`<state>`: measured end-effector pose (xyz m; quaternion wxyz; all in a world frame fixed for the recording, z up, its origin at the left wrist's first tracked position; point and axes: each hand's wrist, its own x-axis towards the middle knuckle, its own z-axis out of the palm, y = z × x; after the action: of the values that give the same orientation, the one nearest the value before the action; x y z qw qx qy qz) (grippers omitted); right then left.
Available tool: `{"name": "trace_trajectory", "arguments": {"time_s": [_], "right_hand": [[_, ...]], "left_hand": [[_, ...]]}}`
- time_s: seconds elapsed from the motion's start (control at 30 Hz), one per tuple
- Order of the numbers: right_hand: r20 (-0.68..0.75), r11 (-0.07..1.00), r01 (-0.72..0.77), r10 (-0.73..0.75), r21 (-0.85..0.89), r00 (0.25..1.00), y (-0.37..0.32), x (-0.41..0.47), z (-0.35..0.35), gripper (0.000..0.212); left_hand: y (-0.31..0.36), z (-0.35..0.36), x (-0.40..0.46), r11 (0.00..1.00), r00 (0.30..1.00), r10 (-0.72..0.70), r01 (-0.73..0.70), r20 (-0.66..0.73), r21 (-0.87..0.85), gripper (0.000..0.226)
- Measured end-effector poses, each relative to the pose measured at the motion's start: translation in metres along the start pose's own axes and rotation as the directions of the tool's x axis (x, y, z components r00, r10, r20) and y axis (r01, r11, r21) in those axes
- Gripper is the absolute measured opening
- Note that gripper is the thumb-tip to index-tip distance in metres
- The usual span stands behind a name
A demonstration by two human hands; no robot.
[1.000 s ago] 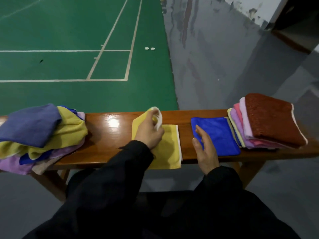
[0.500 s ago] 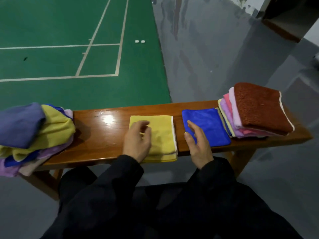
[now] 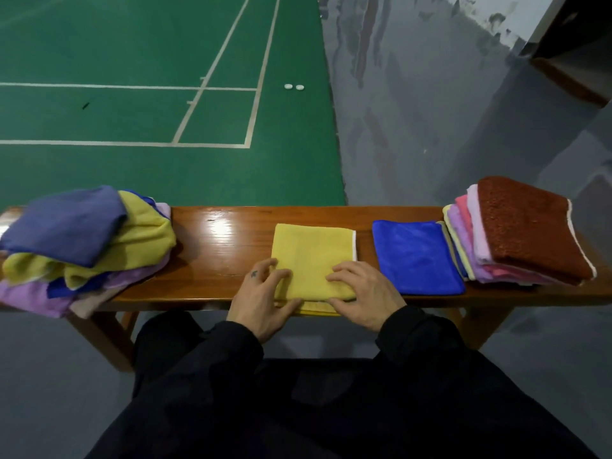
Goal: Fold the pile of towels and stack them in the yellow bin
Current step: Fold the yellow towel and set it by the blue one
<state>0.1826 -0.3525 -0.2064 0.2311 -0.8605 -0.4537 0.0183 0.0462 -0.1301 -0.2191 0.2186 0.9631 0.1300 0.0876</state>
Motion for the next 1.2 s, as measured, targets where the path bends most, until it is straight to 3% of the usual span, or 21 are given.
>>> {"name": "trace_trajectory", "arguments": {"time_s": [0.27,0.37,0.53,0.63,0.8,1.0,1.2], "right_hand": [[0.073,0.971,0.087,-0.072,-0.222,0.995,0.002,0.006,0.001,0.044],[0.069,0.972,0.108,-0.095,-0.21,0.993,0.001,0.009,-0.001,0.035],[0.006,0.986,0.081,-0.081,-0.149,0.997,0.004,0.004,0.001,0.024],[-0.048,0.997,0.008,-0.012,-0.076,0.999,-0.001,0.007,-0.001,0.024],[0.096,0.966,0.146,-0.128,-0.211,0.987,0.002,0.007,0.005,0.047],[0.009,0.977,0.137,-0.138,-0.161,0.99,0.004,0.006,0.005,0.032],[0.072,0.966,0.086,-0.071,-0.246,0.995,-0.009,0.012,0.001,0.049]], "left_hand": [[-0.002,0.006,0.0,0.981,0.99,0.128,-0.118,-0.053,0.154,0.044],[0.003,0.006,0.0,0.964,0.985,0.171,-0.158,-0.039,0.215,0.043],[0.003,0.008,0.001,0.948,0.961,0.261,-0.237,-0.093,0.212,0.021],[0.008,0.007,0.0,0.967,0.969,0.213,-0.191,-0.123,0.167,0.033],[0.007,0.008,0.002,0.955,0.968,0.237,-0.215,-0.087,0.205,0.032],[-0.001,0.008,0.005,0.953,0.961,0.261,-0.241,-0.092,0.181,0.025],[-0.004,0.004,0.008,0.949,0.956,0.28,-0.261,-0.088,0.177,0.029]]}}
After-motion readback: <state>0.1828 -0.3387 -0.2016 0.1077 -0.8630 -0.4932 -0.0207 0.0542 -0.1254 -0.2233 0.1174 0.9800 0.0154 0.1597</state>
